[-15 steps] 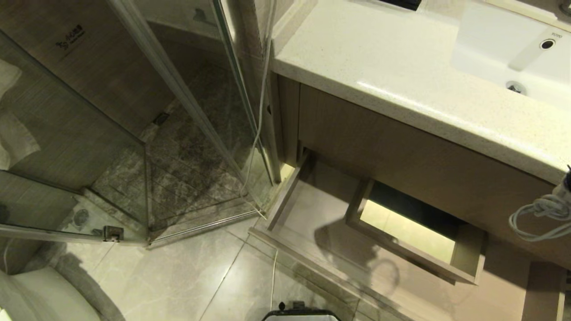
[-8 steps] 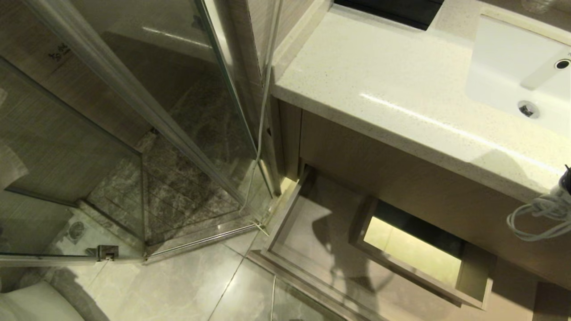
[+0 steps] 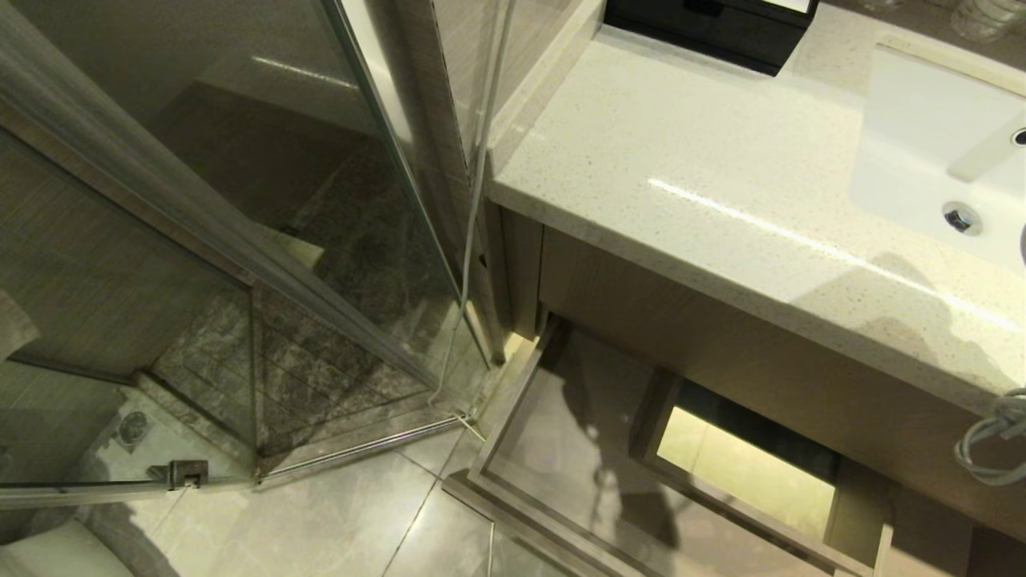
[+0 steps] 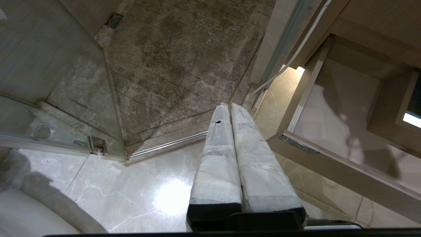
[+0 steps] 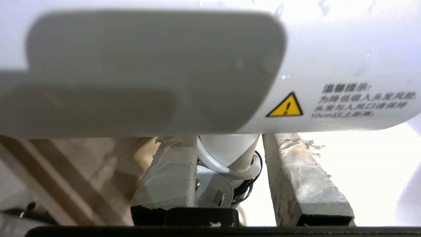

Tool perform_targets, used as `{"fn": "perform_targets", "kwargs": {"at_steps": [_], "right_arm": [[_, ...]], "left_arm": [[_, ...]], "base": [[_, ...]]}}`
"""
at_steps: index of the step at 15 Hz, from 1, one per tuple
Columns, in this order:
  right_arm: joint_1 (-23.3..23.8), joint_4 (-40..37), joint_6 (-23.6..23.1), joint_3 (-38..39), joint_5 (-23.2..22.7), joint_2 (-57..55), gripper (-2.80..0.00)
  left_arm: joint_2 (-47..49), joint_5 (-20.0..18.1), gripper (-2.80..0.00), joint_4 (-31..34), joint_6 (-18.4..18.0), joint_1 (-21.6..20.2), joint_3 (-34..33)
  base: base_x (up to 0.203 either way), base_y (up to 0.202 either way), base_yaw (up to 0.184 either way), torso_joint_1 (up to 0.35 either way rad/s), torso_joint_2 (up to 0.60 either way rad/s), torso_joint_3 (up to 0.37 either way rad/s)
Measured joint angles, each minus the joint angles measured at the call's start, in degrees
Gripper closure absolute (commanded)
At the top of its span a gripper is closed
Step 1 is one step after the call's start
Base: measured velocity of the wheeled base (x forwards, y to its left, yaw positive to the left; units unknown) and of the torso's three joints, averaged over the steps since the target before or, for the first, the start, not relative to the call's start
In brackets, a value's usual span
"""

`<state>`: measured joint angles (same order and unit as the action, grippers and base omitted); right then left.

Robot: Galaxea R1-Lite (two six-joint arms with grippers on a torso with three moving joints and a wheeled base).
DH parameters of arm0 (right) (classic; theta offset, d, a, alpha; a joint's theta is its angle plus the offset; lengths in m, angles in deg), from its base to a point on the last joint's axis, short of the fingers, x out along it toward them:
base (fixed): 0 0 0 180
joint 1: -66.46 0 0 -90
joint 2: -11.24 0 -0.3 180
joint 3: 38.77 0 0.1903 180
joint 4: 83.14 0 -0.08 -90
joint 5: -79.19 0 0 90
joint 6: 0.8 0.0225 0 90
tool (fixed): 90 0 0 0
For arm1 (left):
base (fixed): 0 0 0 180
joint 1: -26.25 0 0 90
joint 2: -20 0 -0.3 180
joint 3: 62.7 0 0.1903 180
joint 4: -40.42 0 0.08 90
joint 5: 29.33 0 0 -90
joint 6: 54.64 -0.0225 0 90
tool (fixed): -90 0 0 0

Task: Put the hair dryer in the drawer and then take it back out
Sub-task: Place it on the countertop

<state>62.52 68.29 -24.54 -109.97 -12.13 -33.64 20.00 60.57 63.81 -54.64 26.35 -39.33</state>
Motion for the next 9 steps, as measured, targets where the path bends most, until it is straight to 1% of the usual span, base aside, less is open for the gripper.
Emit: {"fn": "perform_targets", "kwargs": {"at_steps": [2, 4, 7, 9], "right_arm": [[0.0, -5.1, -0.1, -5.5, -0.2, -1.9, 0.00], [-1.3, -10.7, -0.3, -14.1, -0.3, -6.3, 0.00], [-6.2, -16.1, -2.4, -28.4, -0.9, -15.0, 0.00], [-11.2, -18.5, -3.6, -35.1, -1.7, -20.9, 0.00]], "left_arm": [[0.0, 0.0, 0.00, 0.0, 0.0, 0.0, 0.0], [0.0, 0.0, 0.00, 0.0, 0.0, 0.0, 0.0], [0.0, 0.0, 0.00, 0.0, 0.0, 0.0, 0.0], [0.0, 0.0, 0.00, 0.0, 0.0, 0.0, 0.0]], "base": [[0.000, 0.000, 0.000, 0.000, 0.00, 0.000], [0.000, 0.000, 0.000, 0.000, 0.00, 0.000], [0.000, 0.000, 0.000, 0.000, 0.00, 0.000], [0.000, 0.000, 0.000, 0.000, 0.00, 0.000]]}}
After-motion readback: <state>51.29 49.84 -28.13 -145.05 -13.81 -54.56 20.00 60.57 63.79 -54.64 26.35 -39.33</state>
